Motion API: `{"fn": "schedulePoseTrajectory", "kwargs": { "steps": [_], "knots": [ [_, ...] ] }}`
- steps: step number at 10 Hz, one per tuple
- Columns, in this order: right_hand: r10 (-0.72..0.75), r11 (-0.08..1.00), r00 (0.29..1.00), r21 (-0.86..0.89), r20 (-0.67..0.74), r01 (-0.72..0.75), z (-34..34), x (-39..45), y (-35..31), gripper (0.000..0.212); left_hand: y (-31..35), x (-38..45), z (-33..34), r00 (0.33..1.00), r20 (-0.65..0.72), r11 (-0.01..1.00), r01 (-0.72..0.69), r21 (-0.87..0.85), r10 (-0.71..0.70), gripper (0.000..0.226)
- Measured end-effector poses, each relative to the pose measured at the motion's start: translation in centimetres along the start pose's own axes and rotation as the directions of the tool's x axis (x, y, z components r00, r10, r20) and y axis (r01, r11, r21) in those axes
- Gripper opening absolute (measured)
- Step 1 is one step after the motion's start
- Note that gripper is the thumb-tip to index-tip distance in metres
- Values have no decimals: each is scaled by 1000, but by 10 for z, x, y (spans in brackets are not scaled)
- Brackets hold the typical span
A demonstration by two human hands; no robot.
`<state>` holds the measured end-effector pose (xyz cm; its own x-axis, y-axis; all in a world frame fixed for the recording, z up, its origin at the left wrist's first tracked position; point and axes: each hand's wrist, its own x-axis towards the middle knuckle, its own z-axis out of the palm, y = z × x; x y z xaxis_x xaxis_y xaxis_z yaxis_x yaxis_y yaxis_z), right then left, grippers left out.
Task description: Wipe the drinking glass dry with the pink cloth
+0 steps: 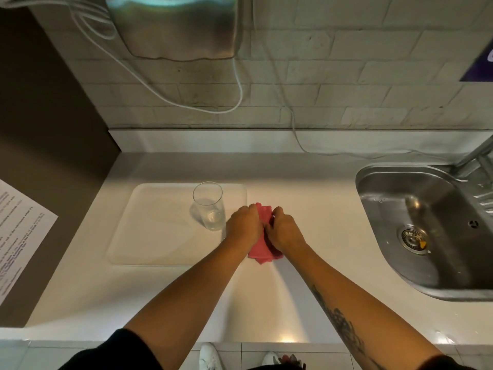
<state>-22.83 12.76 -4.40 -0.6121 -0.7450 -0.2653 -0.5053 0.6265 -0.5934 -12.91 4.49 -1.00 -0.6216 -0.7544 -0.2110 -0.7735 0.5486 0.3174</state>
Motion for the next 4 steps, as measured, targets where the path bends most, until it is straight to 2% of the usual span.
{"fn": "schedulePoseTrajectory", "kwargs": {
  "steps": [2,3,4],
  "knots": [
    [-31,901,999,-434,-38,11,-5,-8,-5,40,6,-9,-3,999,-12,994,33,107,-32,46],
    [-58,846,997,-532,-49,23,-12,-10,-11,46,11,-12,-11,999,-29,992,49,120,-46,49],
    [-56,841,997,-541,-48,21,-26,-9,-22,43,15,-18,-24,997,-38,989,70,128,-66,43]
  ]
}}
